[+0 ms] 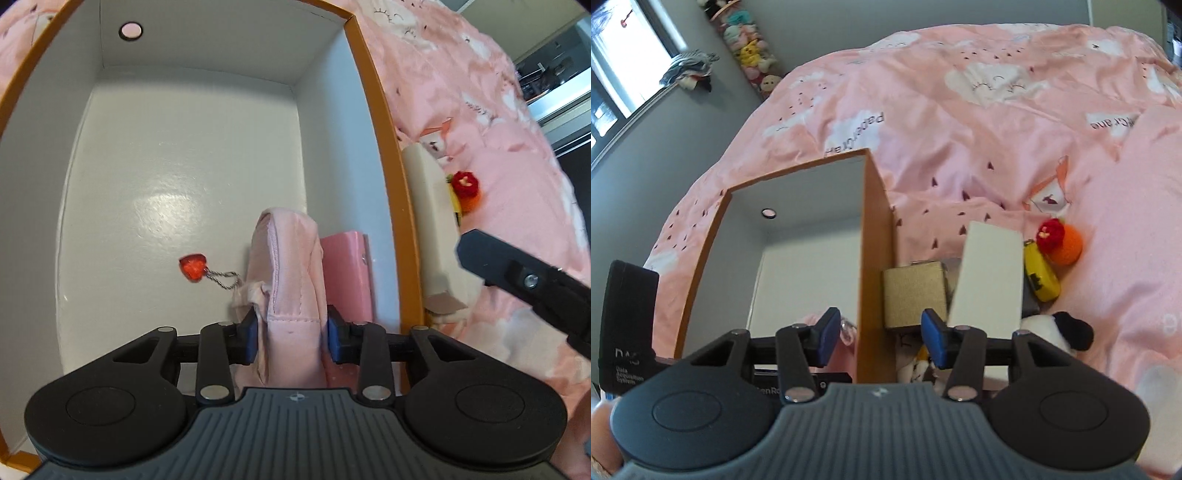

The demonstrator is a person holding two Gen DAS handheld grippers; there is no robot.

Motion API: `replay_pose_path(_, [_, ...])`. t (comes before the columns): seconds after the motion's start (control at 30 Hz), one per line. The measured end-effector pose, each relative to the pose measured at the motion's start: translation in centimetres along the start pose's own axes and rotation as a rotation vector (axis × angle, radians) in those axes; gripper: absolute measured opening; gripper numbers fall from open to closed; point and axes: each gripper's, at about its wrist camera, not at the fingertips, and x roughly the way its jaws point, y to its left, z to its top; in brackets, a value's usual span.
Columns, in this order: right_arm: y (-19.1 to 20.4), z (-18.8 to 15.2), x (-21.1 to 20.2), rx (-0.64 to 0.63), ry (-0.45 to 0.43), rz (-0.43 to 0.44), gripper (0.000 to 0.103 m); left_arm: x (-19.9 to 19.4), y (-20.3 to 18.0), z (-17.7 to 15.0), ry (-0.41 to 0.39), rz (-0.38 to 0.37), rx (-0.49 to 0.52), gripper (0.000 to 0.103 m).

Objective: Organize objects
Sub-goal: 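Carry the pink pouch into the open box and open the left gripper, then grasp the white plush in striped cup with the right gripper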

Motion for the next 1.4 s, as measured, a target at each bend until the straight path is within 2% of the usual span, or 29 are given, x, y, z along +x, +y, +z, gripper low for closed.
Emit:
replay_pose_path(0.13, [-0.5, -0.5, 0.3, -0.001, -0.018, 0.006, 0.052, -0.4, 0.6, -0.6, -0.021, -0.008, -0.006, 0.052])
replay_pose_path(0.27, [-1.4, -1.0, 0.9, 0.038, 0.012, 0.029, 0.052, -1.6, 0.8, -1.3, -0.057, -0.064, -0.004, 0.063])
replay_pose_path(0.33, [-1.8, -1.1, 1.0, 0.048, 0.013, 0.028, 0.052, -2.3, 0.8, -1.5, -0.077, -0.095, -0.001, 0.062])
replay_pose_path(0.4, [-2.2, -1.0, 0.8, 0.057, 0.001, 0.026, 0.052, -3.0, 0.7, -1.8, -0.094, -0.099, 0.008, 0.055])
replay_pose_path(0.47, [-2.5, -1.0, 0.4, 0.064, -0.015, 0.018, 0.052, -3.7, 0.7, -2.2, -0.115, -0.092, 0.027, 0.042])
replay_pose_path(0.5, [-2.7, -1.0, 0.2, 0.066, -0.020, 0.012, 0.052, -4.0, 0.8, -2.3, -0.118, -0.085, 0.037, 0.039])
replay_pose_path(0.67, [-3.9, -1.1, 0.0, 0.097, -0.021, -0.005, 0.052, -2.8, 0.6, -2.0, -0.089, -0.097, 0.064, 0.029])
replay_pose_path(0.8, [-4.9, -1.1, -0.6, 0.118, -0.024, -0.014, 0.052, -2.9, 0.5, -2.0, -0.075, -0.093, 0.069, 0.029])
replay_pose_path(0.87, [-5.6, -1.0, -1.1, 0.130, -0.030, -0.025, 0.052, -3.3, 0.6, -2.0, -0.080, -0.093, 0.064, 0.033])
replay_pose_path(1.0, [-6.9, -1.6, -1.7, 0.139, -0.050, -0.055, 0.054, -3.9, 0.3, -2.2, -0.115, -0.079, 0.081, 0.033])
replay_pose_path(1.17, [-8.6, -3.2, -1.8, 0.169, -0.011, -0.085, 0.055, -5.8, -0.7, -2.2, -0.194, -0.061, 0.110, 0.034])
replay_pose_path(1.27, [-8.8, -4.3, -1.5, 0.132, 0.036, -0.112, 0.055, -7.5, -2.4, -2.3, -0.235, -0.117, 0.168, 0.034])
replay_pose_path(1.33, [-8.9, -5.1, -0.8, 0.105, 0.076, -0.144, 0.055, -8.0, -3.8, -2.5, -0.227, -0.164, 0.204, 0.034])
replay_pose_path(1.4, [-9.3, -5.6, 0.0, 0.118, 0.104, -0.131, 0.053, -7.8, -5.4, -2.6, -0.215, -0.179, 0.243, 0.034])
